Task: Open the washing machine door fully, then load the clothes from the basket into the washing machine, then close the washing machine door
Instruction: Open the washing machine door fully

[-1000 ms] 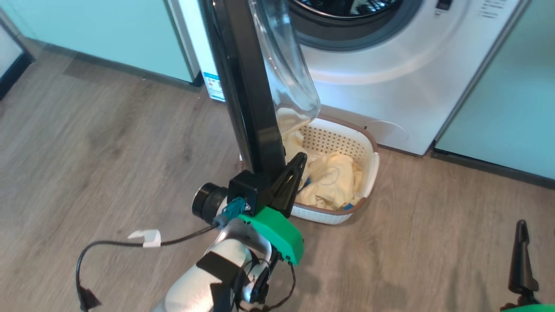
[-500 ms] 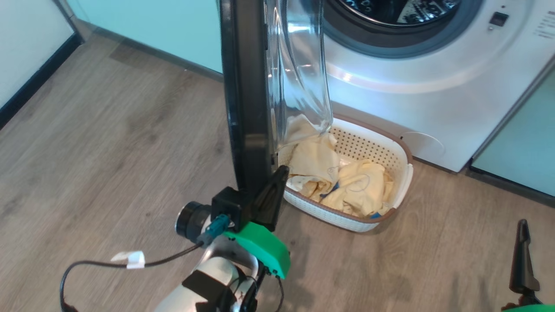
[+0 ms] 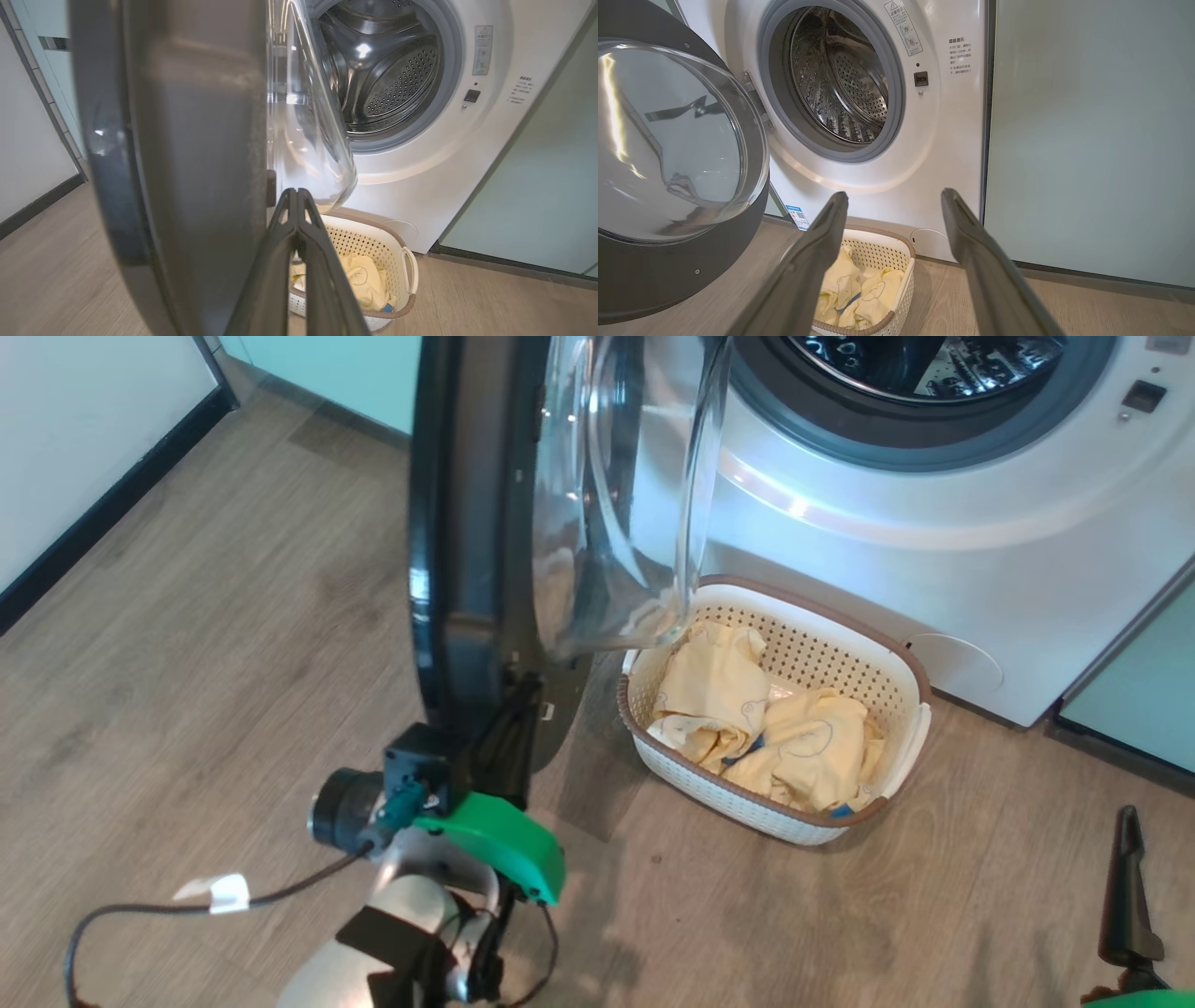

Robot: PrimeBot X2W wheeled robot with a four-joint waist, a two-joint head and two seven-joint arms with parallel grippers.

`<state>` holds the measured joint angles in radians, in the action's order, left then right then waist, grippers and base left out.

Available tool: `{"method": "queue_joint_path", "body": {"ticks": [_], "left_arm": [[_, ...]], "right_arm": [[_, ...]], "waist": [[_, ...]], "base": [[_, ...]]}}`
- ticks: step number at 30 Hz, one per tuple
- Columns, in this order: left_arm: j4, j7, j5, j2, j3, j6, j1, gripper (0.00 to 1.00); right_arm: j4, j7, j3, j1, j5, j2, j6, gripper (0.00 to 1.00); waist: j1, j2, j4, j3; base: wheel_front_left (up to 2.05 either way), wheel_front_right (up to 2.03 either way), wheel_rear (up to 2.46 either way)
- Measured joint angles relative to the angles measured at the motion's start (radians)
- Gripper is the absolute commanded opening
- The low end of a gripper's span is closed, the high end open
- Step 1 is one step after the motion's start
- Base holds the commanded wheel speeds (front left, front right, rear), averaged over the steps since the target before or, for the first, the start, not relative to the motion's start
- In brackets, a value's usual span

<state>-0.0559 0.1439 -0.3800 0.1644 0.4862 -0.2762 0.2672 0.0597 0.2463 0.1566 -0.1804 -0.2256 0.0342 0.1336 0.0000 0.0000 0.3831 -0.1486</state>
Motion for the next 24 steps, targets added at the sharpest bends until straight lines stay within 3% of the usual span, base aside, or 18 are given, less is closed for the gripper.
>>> {"method": "queue_joint_path", "body": {"ticks": [24], "left_arm": [[-0.161, 0.012, -0.064, 0.082, -0.171, -0.054, 0.073, 0.0]], "right_arm": [[0.044, -0.037, 0.005, 0.001, 0.007, 0.0, 0.0, 1.0]], "waist": [[0.0001, 0.0, 0.002, -0.033]], "base": [[0.0, 0.0, 0.0]]}}
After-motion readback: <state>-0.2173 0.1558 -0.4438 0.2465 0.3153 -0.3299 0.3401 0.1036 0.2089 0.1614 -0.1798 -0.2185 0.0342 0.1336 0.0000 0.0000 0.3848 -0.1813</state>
